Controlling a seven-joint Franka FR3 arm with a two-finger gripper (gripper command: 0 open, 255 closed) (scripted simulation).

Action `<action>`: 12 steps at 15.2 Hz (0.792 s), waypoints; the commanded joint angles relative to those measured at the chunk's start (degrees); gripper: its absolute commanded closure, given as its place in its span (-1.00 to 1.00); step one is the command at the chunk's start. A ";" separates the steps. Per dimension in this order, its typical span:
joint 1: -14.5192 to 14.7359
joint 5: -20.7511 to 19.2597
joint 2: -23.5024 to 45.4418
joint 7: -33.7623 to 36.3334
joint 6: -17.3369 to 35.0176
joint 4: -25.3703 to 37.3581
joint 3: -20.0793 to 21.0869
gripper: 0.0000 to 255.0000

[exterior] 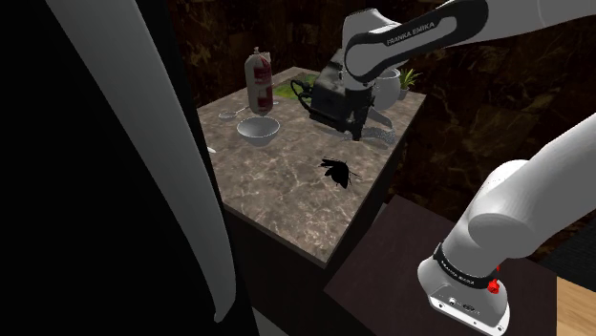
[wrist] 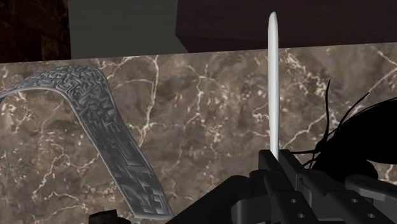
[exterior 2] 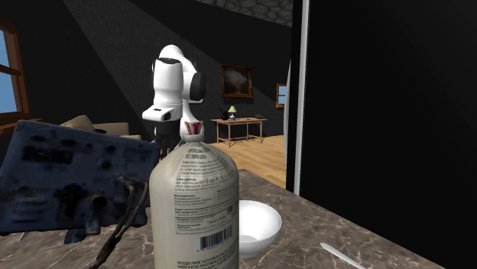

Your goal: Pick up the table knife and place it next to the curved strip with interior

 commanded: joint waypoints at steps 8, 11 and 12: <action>0.00 -0.14 2.95 0.56 7.45 -4.49 -0.25 1.00; -0.02 -0.19 4.25 0.68 9.99 -5.74 -0.38 1.00; -0.03 -0.21 4.88 0.73 11.14 -6.26 -0.43 1.00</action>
